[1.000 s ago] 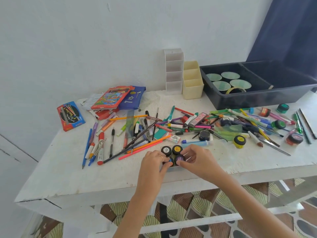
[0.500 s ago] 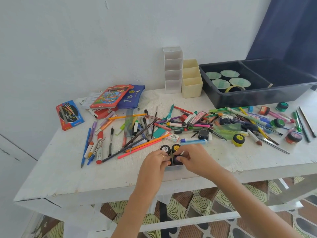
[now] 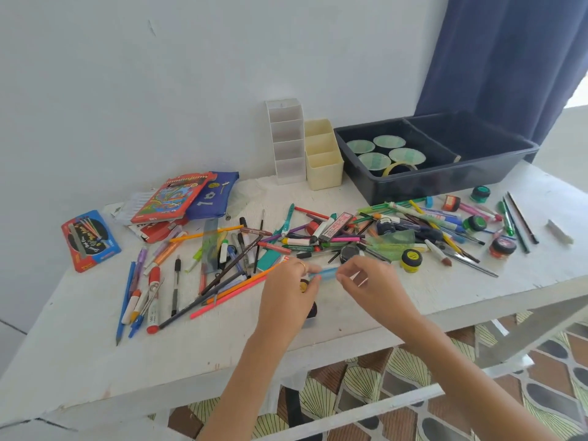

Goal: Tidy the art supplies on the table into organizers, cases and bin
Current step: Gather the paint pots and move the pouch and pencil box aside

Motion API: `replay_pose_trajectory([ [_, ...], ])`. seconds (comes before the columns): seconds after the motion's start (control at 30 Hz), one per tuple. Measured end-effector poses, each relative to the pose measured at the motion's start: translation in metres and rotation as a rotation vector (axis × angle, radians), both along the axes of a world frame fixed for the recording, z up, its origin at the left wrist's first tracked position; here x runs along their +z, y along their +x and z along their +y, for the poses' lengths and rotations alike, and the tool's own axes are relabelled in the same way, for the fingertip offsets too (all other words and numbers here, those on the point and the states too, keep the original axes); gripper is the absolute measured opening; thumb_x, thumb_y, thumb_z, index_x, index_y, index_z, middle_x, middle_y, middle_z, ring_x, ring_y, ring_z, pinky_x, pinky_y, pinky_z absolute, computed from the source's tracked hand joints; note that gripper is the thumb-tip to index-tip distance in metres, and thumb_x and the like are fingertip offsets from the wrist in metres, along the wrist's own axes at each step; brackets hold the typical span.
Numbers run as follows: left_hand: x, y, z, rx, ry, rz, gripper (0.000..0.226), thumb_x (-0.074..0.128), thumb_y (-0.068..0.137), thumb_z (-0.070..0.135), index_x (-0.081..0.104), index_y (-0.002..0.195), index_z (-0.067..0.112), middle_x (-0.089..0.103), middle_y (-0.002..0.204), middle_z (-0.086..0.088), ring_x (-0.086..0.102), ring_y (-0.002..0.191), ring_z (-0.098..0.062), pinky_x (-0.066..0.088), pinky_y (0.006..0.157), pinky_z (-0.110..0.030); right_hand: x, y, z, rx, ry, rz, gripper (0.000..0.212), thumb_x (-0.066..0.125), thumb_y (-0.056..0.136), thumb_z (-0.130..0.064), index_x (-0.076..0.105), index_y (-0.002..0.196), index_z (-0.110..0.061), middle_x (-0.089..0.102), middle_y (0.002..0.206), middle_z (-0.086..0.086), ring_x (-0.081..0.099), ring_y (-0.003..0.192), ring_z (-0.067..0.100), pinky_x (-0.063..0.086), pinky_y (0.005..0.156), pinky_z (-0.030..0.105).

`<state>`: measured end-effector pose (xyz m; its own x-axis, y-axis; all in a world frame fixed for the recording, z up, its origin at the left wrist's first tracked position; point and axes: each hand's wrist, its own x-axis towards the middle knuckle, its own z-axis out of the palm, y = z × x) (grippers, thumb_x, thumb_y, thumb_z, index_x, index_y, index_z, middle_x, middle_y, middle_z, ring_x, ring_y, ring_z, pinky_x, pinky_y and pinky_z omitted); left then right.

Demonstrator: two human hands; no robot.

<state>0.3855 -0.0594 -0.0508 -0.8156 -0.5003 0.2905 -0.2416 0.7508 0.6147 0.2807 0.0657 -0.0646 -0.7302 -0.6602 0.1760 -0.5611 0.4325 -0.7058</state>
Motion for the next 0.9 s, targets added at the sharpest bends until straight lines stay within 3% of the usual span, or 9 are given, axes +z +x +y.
replay_pose_trajectory([
  [0.03, 0.001, -0.01, 0.002, -0.016, 0.009, -0.012, 0.022, 0.06, 0.09, 0.024, 0.068, 0.11, 0.019, 0.064, 0.103, 0.005, 0.055, 0.097, -0.007, 0.043, 0.088, -0.019, 0.001, -0.006, 0.004, -0.027, 0.008, 0.025, 0.006, 0.061, 0.088, -0.019, 0.064, 0.089, -0.024, 0.061, 0.082, -0.016, 0.057, 0.068, 0.001, 0.044, 0.06, 0.01],
  [0.13, -0.001, -0.042, 0.008, -0.038, 0.039, -0.049, 0.024, 0.06, 0.09, 0.026, 0.066, 0.112, 0.017, 0.065, 0.106, 0.003, 0.057, 0.099, -0.01, 0.042, 0.084, -0.019, 0.001, -0.024, 0.019, -0.124, 0.014, 0.08, 0.01, 0.06, 0.089, -0.018, 0.066, 0.093, -0.024, 0.063, 0.09, -0.011, 0.057, 0.075, 0.005, 0.049, 0.069, 0.021],
  [0.27, -0.009, -0.081, 0.015, -0.023, 0.091, -0.119, 0.028, 0.062, 0.089, 0.023, 0.065, 0.112, 0.008, 0.067, 0.106, -0.005, 0.061, 0.098, -0.017, 0.048, 0.084, -0.027, -0.002, -0.046, 0.04, -0.207, 0.144, 0.179, 0.02, 0.055, 0.091, -0.012, 0.065, 0.106, -0.02, 0.059, 0.109, -0.004, 0.05, 0.104, 0.014, 0.041, 0.081, 0.022],
  [0.37, -0.018, -0.103, 0.02, -0.009, 0.042, -0.16, 0.026, 0.064, 0.087, 0.029, 0.067, 0.1, 0.007, 0.066, 0.094, -0.008, 0.062, 0.089, -0.022, 0.046, 0.07, -0.027, -0.005, -0.06, 0.052, -0.265, 0.221, 0.22, 0.028, 0.055, 0.09, -0.011, 0.061, 0.116, -0.02, 0.054, 0.12, -0.001, 0.041, 0.114, 0.018, 0.038, 0.093, 0.028],
  [0.57, -0.029, -0.124, 0.021, 0.066, -0.03, -0.253, 0.046, 0.068, 0.082, 0.035, 0.055, 0.118, 0.01, 0.052, 0.121, -0.008, 0.048, 0.115, -0.023, 0.04, 0.093, -0.029, -0.02, -0.075, 0.062, -0.276, 0.289, 0.098, 0.039, 0.057, 0.092, -0.018, 0.049, 0.13, -0.025, 0.046, 0.133, 0.002, 0.036, 0.127, 0.023, 0.038, 0.1, 0.034],
  [0.77, -0.023, -0.119, 0.017, 0.034, 0.017, -0.188, 0.04, 0.069, 0.083, 0.028, 0.057, 0.118, 0.012, 0.054, 0.117, -0.006, 0.052, 0.108, -0.019, 0.04, 0.087, -0.022, -0.026, -0.081, 0.062, -0.294, 0.191, 0.087, 0.033, 0.061, 0.09, -0.022, 0.055, 0.123, -0.024, 0.052, 0.123, 0.001, 0.053, 0.107, 0.021, 0.048, 0.083, 0.028],
  [0.9, -0.008, -0.105, 0.014, -0.029, 0.129, -0.13, 0.039, 0.065, 0.086, 0.025, 0.056, 0.123, 0.018, 0.046, 0.118, -0.006, 0.052, 0.1, -0.017, 0.04, 0.084, -0.018, -0.022, -0.078, 0.058, -0.323, 0.116, 0.094, 0.037, 0.062, 0.088, -0.022, 0.053, 0.124, -0.019, 0.053, 0.117, 0.002, 0.052, 0.096, 0.016, 0.042, 0.074, 0.021],
])
